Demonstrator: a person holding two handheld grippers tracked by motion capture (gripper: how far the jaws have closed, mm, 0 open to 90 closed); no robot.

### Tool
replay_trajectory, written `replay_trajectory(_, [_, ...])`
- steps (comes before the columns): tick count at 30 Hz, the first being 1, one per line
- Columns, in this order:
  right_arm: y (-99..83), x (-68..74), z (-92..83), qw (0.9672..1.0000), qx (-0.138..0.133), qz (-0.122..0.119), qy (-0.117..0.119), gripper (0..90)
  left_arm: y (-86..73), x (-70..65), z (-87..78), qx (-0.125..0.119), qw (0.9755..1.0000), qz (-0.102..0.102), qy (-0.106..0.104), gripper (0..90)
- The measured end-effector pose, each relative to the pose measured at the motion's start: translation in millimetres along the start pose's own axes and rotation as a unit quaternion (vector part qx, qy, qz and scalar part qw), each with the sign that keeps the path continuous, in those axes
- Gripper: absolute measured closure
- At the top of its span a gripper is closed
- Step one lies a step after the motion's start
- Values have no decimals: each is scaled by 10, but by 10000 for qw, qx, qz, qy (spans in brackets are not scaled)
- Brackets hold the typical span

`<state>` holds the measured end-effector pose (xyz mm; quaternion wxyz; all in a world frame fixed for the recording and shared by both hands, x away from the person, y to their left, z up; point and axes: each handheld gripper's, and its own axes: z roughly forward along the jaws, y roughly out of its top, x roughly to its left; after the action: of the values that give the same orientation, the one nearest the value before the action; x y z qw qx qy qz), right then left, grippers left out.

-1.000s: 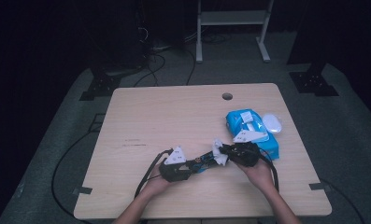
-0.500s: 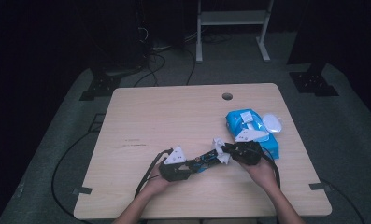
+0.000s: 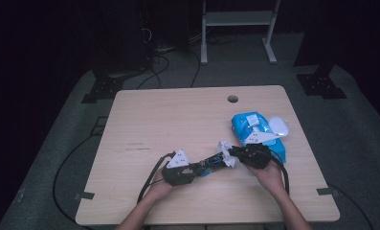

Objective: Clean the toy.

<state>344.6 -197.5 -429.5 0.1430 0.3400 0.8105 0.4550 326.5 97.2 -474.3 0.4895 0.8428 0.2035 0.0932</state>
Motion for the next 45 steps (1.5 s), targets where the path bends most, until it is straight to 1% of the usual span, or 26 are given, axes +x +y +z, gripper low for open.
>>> replay_trajectory(2, [12, 33, 5, 9999, 18, -84, -65, 829, 3, 2, 4, -8, 10000, 11, 5, 691])
replay_trajectory(4, [36, 104, 55, 9999, 0, -106, 69, 829, 2, 6, 7, -12, 10000, 8, -3, 690])
replay_trajectory(5, [42, 140, 80, 9998, 6, -154, 81, 829, 3, 9, 6, -6, 10000, 8, 1, 686])
replay_trajectory(7, [65, 234, 137, 9994, -28, -326, 54, 828, 1, 16, 3, -18, 10000, -13, -3, 678])
replay_trajectory(9, [90, 258, 157, 9991, 50, -379, 208, 828, 2, 17, -1, -4, 10000, 22, 5, 681])
replay_trajectory(11, [91, 241, 128, 9988, 91, -468, 86, 828, 7, 17, -3, 6, 10000, 30, 7, 683])
replay_trajectory(12, [89, 206, 92, 9989, 96, -460, -13, 828, 6, 19, -3, -2, 10000, 26, 1, 684])
replay_trajectory(14, [70, 102, 4, 9994, 31, -295, -178, 829, 1, 24, -5, -21, 10000, -2, -23, 686])
replay_trajectory(16, [31, 6, -47, 9998, 4, -88, -162, 828, 0, 36, -7, -17, 10000, 10, -38, 686])
replay_trajectory(17, [11, -17, -45, 9999, -2, -65, -136, 828, 0, 42, -8, -30, 10000, -4, -53, 686])
replay_trajectory(18, [-7, -21, -32, 9999, 16, -35, -94, 829, 0, 44, -8, -45, 10000, -39, -63, 685])
replay_trajectory(20, [-24, 8, -1, 9999, -38, -39, -87, 829, 3, 58, -10, -95, 9998, -85, -124, 667])
replay_trajectory(21, [-17, 21, 8, 9999, -33, -91, -76, 829, 7, 68, -9, -109, 9998, -114, -156, 655])
replay_trajectory(23, [-13, 40, 12, 9998, -24, -161, -86, 829, 8, 80, 1, -114, 9997, -104, -179, 648])
replay_trajectory(26, [-29, 33, 3, 10000, -44, -64, -39, 829, 10, 89, 9, -101, 9997, -113, -176, 638])
replay_trajectory(29, [-39, 44, -2, 9999, -71, -49, -55, 830, 7, 84, 18, -87, 9997, -148, -153, 626])
replay_trajectory(31, [-46, 56, 6, 9999, -101, 30, 21, 829, 6, 82, 24, -65, 9998, -142, -147, 616])
replay_trajectory(34, [-47, 91, 30, 9999, -135, 7, 68, 829, 5, 82, 26, -69, 9997, -169, -134, 597])
replay_trajectory(37, [-43, 97, 51, 9998, -170, 39, 116, 829, 1, 88, 35, -55, 9998, -161, -132, 580])
replay_trajectory(42, [-39, 92, 54, 9998, -159, 50, 138, 829, -2, 99, 35, -117, 9994, -259, -219, 556])
replay_trajectory(45, [-37, 87, 54, 9998, -151, 57, 152, 829, 0, 118, 10, -188, 9989, -355, -229, 541])
